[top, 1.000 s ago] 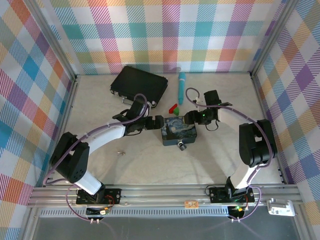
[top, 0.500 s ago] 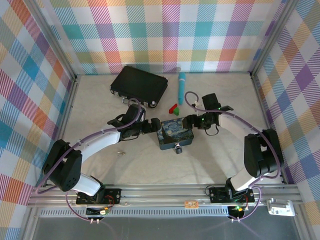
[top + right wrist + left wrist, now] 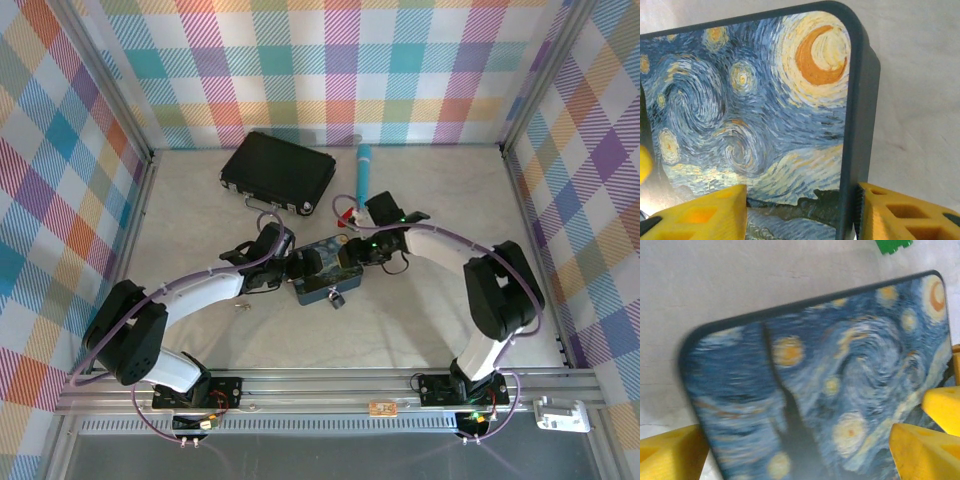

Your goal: Unlock a padlock with a key

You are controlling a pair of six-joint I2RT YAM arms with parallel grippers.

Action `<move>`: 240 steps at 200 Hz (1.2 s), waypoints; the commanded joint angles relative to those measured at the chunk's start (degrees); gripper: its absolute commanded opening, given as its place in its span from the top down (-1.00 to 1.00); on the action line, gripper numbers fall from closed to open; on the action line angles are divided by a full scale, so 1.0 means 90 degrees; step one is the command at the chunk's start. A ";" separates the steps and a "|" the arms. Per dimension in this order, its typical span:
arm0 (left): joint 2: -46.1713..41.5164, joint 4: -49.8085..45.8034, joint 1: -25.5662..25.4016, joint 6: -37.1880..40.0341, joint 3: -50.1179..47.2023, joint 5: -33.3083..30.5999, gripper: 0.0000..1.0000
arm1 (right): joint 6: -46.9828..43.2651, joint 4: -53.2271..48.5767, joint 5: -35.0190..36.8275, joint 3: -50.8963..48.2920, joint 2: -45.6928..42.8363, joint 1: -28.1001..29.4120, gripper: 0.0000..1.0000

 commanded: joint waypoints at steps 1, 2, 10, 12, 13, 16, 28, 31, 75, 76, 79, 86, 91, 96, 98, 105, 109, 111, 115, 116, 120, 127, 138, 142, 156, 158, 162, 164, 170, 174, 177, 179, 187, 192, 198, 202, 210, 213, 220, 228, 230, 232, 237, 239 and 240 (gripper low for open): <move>-0.0202 -0.0056 0.0142 -0.0063 -0.0064 -0.0385 -0.83 | 0.0359 -0.0014 0.0425 0.0442 0.0574 0.0322 -0.06; -0.0204 -0.0054 0.0147 -0.0061 -0.0072 -0.0388 -0.83 | 0.0372 -0.0014 0.0434 0.0462 0.0593 0.0325 -0.06; -0.0183 -0.0042 0.0230 -0.0067 -0.0084 -0.0427 -0.83 | 0.0461 -0.0004 0.0483 0.0620 0.0737 0.0361 -0.03; -0.0183 -0.0030 0.0257 -0.0061 -0.0089 -0.0442 -0.83 | 0.0489 -0.0002 0.0508 0.0658 0.0777 0.0375 -0.02; -0.0175 -0.0026 0.0269 -0.0065 -0.0095 -0.0446 -0.83 | 0.0510 -0.0003 0.0524 0.0677 0.0792 0.0375 -0.02; -0.0176 -0.0014 0.0299 -0.0052 -0.0091 -0.0457 -0.83 | 0.0557 0.0013 0.0565 0.0727 0.0828 0.0383 -0.01; -0.0154 0.0070 0.0434 -0.0045 -0.0092 -0.0511 -0.83 | 0.0660 0.0098 0.0653 0.0884 0.0977 0.0395 -0.01; -0.0146 0.0118 0.0459 -0.0037 -0.0093 -0.0506 -0.83 | 0.0683 0.0126 0.0672 0.0907 0.1004 0.0395 -0.01; 0.0276 0.0452 0.0888 0.0196 0.0282 -0.0470 -0.87 | 0.0520 0.0051 0.0670 0.2146 0.1805 0.0394 0.00; 0.0289 0.0444 0.0896 0.0195 0.0291 -0.0475 -0.87 | 0.0506 0.0038 0.0663 0.2188 0.1833 0.0390 -0.01; 0.0319 0.0433 0.0924 0.0203 0.0324 -0.0476 -0.88 | 0.0477 -0.0051 0.0653 0.2321 0.1909 0.0394 0.00; 0.0372 0.0405 0.0984 0.0240 0.0392 -0.0489 -0.88 | 0.0419 -0.0212 0.0670 0.2599 0.2083 0.0401 -0.01; 0.0397 0.0386 0.1022 0.0249 0.0422 -0.0506 -0.90 | 0.0392 -0.0306 0.0711 0.2797 0.2176 0.0389 -0.01; 0.0410 0.0356 0.1071 0.0252 0.0448 -0.0533 -0.90 | 0.0377 -0.0384 0.0777 0.2929 0.2237 0.0386 -0.03; 0.0409 0.0334 0.1090 0.0253 0.0454 -0.0535 -0.91 | 0.0361 -0.0409 0.0799 0.2976 0.2251 0.0386 -0.04; 0.0392 0.0271 0.1166 0.0264 0.0466 -0.0552 -0.92 | 0.0331 -0.0485 0.0879 0.3103 0.2287 0.0386 -0.09; 0.0360 0.0215 0.1210 0.0276 0.0460 -0.0570 -0.93 | 0.0312 -0.0518 0.0926 0.3150 0.2282 0.0386 -0.13; 0.0348 0.0181 0.1235 0.0273 0.0459 -0.0576 -0.94 | 0.0303 -0.0535 0.0949 0.3163 0.2277 0.0391 -0.15; 0.0304 0.0114 0.1276 0.0296 0.0462 -0.0602 -0.95 | 0.0272 -0.0563 0.0990 0.3197 0.2251 0.0386 -0.20; 0.0293 0.0095 0.1281 0.0304 0.0459 -0.0604 -0.96 | 0.0270 -0.0572 0.0999 0.3202 0.2237 0.0386 -0.22; 0.0240 0.0025 0.1334 0.0336 0.0449 -0.0619 -0.97 | 0.0251 -0.0571 0.1043 0.3206 0.2202 0.0386 -0.26; 0.0125 -0.0133 0.1421 0.0406 0.0420 -0.0649 -0.98 | 0.0229 -0.0587 0.1119 0.3183 0.2122 0.0381 -0.36; -0.0117 -0.0429 0.1559 0.0523 0.0382 -0.0721 -1.00 | 0.0228 -0.0630 0.1277 0.3124 0.1944 0.0383 -0.48; -0.0204 -0.0532 0.1605 0.0596 0.0378 -0.0730 -0.99 | 0.0214 -0.0643 0.1323 0.3089 0.1871 0.0370 -0.50; -0.0560 -0.1361 0.1769 0.0813 0.0412 -0.0827 -0.99 | 0.0176 -0.0668 0.1463 0.2936 0.1574 0.0366 -0.56; -0.0603 -0.1463 0.1785 0.0842 0.0416 -0.0845 -0.99 | 0.0167 -0.0676 0.1474 0.2909 0.1541 0.0366 -0.57; -0.0721 -0.1629 0.1815 0.0904 0.0416 -0.0895 -0.99 | 0.0154 -0.0678 0.1494 0.2857 0.1448 0.0361 -0.58; -0.0775 -0.1745 0.1831 0.0936 0.0419 -0.0913 -0.99 | 0.0151 -0.0678 0.1496 0.2821 0.1397 0.0363 -0.59; -0.0942 -0.2011 0.1856 0.1031 0.0419 -0.0985 -0.99 | 0.0143 -0.0674 0.1515 0.2723 0.1257 0.0366 -0.60; -0.1056 -0.2222 0.1861 0.1087 0.0407 -0.1056 -0.99 | 0.0143 -0.0678 0.1533 0.2657 0.1161 0.0366 -0.61; -0.1138 -0.2333 0.1862 0.1114 0.0407 -0.1107 -0.99 | 0.0141 -0.0678 0.1535 0.2610 0.1093 0.0366 -0.61; -0.1179 -0.2436 0.1862 0.1120 0.0388 -0.1152 -0.99 | 0.0131 -0.0678 0.1536 0.2564 0.1042 0.0366 -0.61; -0.1394 -0.2719 0.1867 0.1144 0.0311 -0.1257 -0.99 | 0.0120 -0.0660 0.1553 0.2389 0.0842 0.0361 -0.61; -0.1486 -0.2836 0.1862 0.1135 0.0243 -0.1278 -0.99 | 0.0130 -0.0640 0.1574 0.2269 0.0718 0.0367 -0.62; -0.1617 -0.2939 0.1865 0.1108 0.0135 -0.1268 -0.99 | 0.0154 -0.0637 0.1598 0.2131 0.0575 0.0369 -0.62; -0.1678 -0.2994 0.1862 0.1055 0.0061 -0.1267 -0.99 | 0.0151 -0.0628 0.1620 0.2031 0.0477 0.0366 -0.62; -0.1751 -0.3070 0.1861 0.0947 -0.0097 -0.1270 -0.99 | 0.0150 -0.0604 0.1638 0.1828 0.0298 0.0366 -0.63; -0.1779 -0.3090 0.1863 0.0911 -0.0157 -0.1273 -1.00 | 0.0150 -0.0593 0.1639 0.1750 0.0232 0.0366 -0.63; -0.1807 -0.3101 0.1862 0.0824 -0.0288 -0.1281 -1.00 | 0.0164 -0.0590 0.1676 0.1570 0.0084 0.0367 -0.63; -0.1820 -0.3059 0.1861 0.0724 -0.0439 -0.1281 -0.99 | 0.0169 -0.0585 0.1713 0.1375 -0.0085 0.0366 -0.63; -0.1823 -0.3040 0.1862 0.0698 -0.0476 -0.1273 -0.98 | 0.0165 -0.0589 0.1729 0.1340 -0.0129 0.0366 -0.63; -0.1819 -0.3023 0.1862 0.0672 -0.0507 -0.1264 -0.98 | 0.0176 -0.0590 0.1740 0.1267 -0.0174 0.0366 -0.63; -0.1810 -0.2950 0.1862 0.0629 -0.0591 -0.1257 -0.95 | 0.0173 -0.0593 0.1790 0.1146 -0.0277 0.0366 -0.63; -0.1808 -0.2936 0.1862 0.0605 -0.0624 -0.1241 -0.94 | 0.0171 -0.0591 0.1809 0.1092 -0.0323 0.0366 -0.63; -0.1808 -0.2920 0.1862 0.0595 -0.0636 -0.1236 -0.93 | 0.0170 -0.0591 0.1819 0.1065 -0.0344 0.0366 -0.63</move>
